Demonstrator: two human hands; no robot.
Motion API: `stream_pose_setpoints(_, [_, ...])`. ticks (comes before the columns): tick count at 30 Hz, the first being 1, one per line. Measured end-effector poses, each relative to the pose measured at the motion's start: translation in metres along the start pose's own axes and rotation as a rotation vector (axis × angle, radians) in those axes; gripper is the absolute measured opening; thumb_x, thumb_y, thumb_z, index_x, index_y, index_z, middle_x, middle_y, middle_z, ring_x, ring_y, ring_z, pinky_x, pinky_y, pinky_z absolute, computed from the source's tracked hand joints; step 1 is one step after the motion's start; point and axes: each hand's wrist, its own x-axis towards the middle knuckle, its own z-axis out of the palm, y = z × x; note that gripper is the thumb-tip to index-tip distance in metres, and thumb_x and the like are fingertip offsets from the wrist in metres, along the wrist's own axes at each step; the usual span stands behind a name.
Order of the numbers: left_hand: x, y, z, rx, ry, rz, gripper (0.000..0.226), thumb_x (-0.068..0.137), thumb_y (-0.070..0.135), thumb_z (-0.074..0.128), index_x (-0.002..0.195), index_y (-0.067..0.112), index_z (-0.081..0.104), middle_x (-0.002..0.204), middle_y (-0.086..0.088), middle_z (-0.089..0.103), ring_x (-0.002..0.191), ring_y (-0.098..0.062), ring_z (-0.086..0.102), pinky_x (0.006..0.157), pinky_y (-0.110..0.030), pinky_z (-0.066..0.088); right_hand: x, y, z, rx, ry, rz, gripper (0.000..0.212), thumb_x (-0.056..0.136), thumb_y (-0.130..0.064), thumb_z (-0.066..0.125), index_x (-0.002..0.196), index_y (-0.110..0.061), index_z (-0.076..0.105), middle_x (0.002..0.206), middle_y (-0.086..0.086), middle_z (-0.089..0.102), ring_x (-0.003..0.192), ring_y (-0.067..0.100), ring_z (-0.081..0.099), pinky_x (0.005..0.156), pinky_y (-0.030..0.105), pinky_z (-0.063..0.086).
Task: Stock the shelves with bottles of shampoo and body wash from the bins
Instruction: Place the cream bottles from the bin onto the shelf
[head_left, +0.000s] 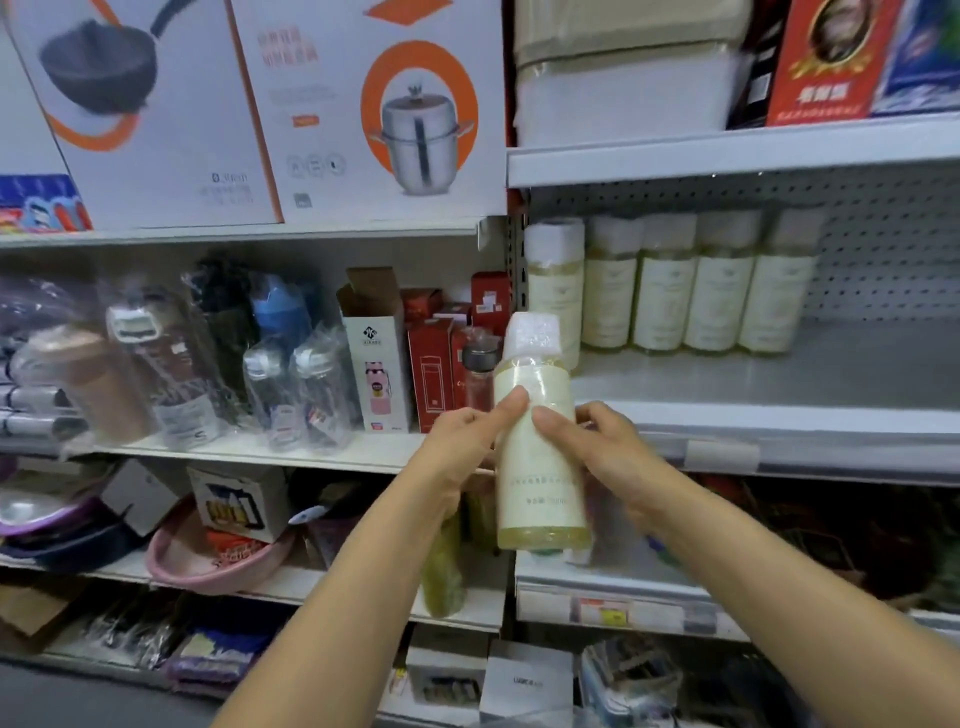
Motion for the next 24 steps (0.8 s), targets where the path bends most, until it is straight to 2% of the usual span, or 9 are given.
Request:
stream_pose_setpoints(3, [0.019, 0.022, 0.021, 0.020, -0.025, 0.052, 0.062, 0.079, 0.066, 0.067, 0.113, 0.013, 0.064, 0.097, -0.001, 0.075, 0.080, -0.013, 0.074, 0.063, -0.027, 0.057, 0.017, -0.012, -0.028, 0.005, 0.047, -0.059, 0.053, 0.082, -0.051, 0.071, 0.119, -0.018, 0.052, 0.111, 0.004, 0.067, 0.094, 0.019, 0.069, 0.074, 0.034, 0.057])
stream_pose_setpoints(5, [0.032, 0.035, 0.035, 0.013, -0.031, 0.083, 0.071, 0.072, 0.070, 0.070, 0.114, 0.014, 0.063, 0.101, -0.002, 0.075, 0.087, -0.017, 0.074, 0.080, -0.036, 0.060, 0.029, -0.019, -0.048, -0.010, 0.057, -0.104, 0.054, 0.082, -0.050, 0.071, 0.120, -0.016, 0.053, 0.111, 0.004, 0.068, 0.092, 0.016, 0.070, 0.072, 0.030, 0.055])
stream_pose_setpoints(7, [0.047, 0.047, 0.050, 0.008, -0.032, 0.111, 0.076, 0.067, 0.072, 0.072, 0.115, 0.014, 0.062, 0.106, -0.003, 0.075, 0.097, -0.022, 0.072, 0.094, -0.046, 0.055, 0.042, -0.027, -0.069, -0.025, 0.044, -0.137, 0.054, 0.082, -0.050, 0.070, 0.121, -0.016, 0.054, 0.111, 0.002, 0.069, 0.092, 0.014, 0.070, 0.069, 0.026, 0.053])
stream_pose_setpoints(9, [0.063, 0.059, 0.065, -0.011, -0.030, 0.143, 0.069, 0.074, 0.065, 0.073, 0.117, 0.011, 0.062, 0.106, -0.004, 0.074, 0.097, -0.021, 0.072, 0.091, -0.042, 0.057, 0.056, -0.032, -0.090, -0.043, 0.029, -0.160, 0.055, 0.082, -0.051, 0.069, 0.123, -0.017, 0.054, 0.111, 0.000, 0.069, 0.094, 0.014, 0.069, 0.070, 0.026, 0.053])
stream_pose_setpoints(13, [0.092, 0.076, 0.094, -0.086, -0.064, 0.176, 0.065, 0.083, 0.052, 0.073, 0.129, 0.009, 0.056, 0.109, -0.003, 0.073, 0.086, -0.013, 0.074, 0.064, -0.025, 0.060, 0.083, -0.036, -0.127, -0.064, 0.033, -0.199, 0.055, 0.082, -0.049, 0.071, 0.124, -0.018, 0.055, 0.112, 0.000, 0.070, 0.097, 0.016, 0.069, 0.074, 0.028, 0.054])
stream_pose_setpoints(15, [0.106, 0.079, 0.105, -0.091, -0.070, 0.199, 0.068, 0.083, 0.051, 0.073, 0.134, 0.011, 0.053, 0.112, -0.001, 0.073, 0.091, -0.012, 0.074, 0.070, -0.026, 0.061, 0.097, -0.035, -0.141, -0.089, 0.025, -0.223, 0.055, 0.081, -0.049, 0.072, 0.125, -0.021, 0.054, 0.111, -0.002, 0.070, 0.098, 0.015, 0.069, 0.080, 0.030, 0.055])
stream_pose_setpoints(17, [0.119, 0.079, 0.114, -0.082, -0.070, 0.219, 0.068, 0.083, 0.050, 0.074, 0.135, 0.012, 0.053, 0.116, -0.001, 0.072, 0.100, -0.015, 0.072, 0.084, -0.033, 0.060, 0.109, -0.033, -0.152, -0.109, 0.022, -0.248, 0.054, 0.081, -0.046, 0.073, 0.126, -0.025, 0.052, 0.111, -0.003, 0.070, 0.100, 0.014, 0.068, 0.085, 0.032, 0.055])
stream_pose_setpoints(21, [0.142, 0.075, 0.126, -0.080, -0.065, 0.258, 0.042, 0.089, 0.038, 0.071, 0.124, 0.017, 0.061, 0.115, -0.001, 0.072, 0.105, -0.019, 0.069, 0.093, -0.038, 0.056, 0.137, -0.023, -0.164, -0.168, 0.072, -0.286, 0.048, 0.084, -0.037, 0.074, 0.124, -0.026, 0.052, 0.111, -0.004, 0.066, 0.100, 0.013, 0.065, 0.086, 0.032, 0.053])
stream_pose_setpoints(24, [0.156, 0.071, 0.134, -0.067, -0.067, 0.245, 0.018, 0.094, 0.033, 0.067, 0.112, 0.028, 0.066, 0.111, 0.001, 0.073, 0.105, -0.018, 0.069, 0.095, -0.039, 0.055, 0.158, -0.014, -0.167, -0.138, 0.076, -0.269, 0.060, 0.082, -0.032, 0.077, 0.133, -0.024, 0.047, 0.124, -0.001, 0.062, 0.110, 0.019, 0.061, 0.095, 0.040, 0.052])
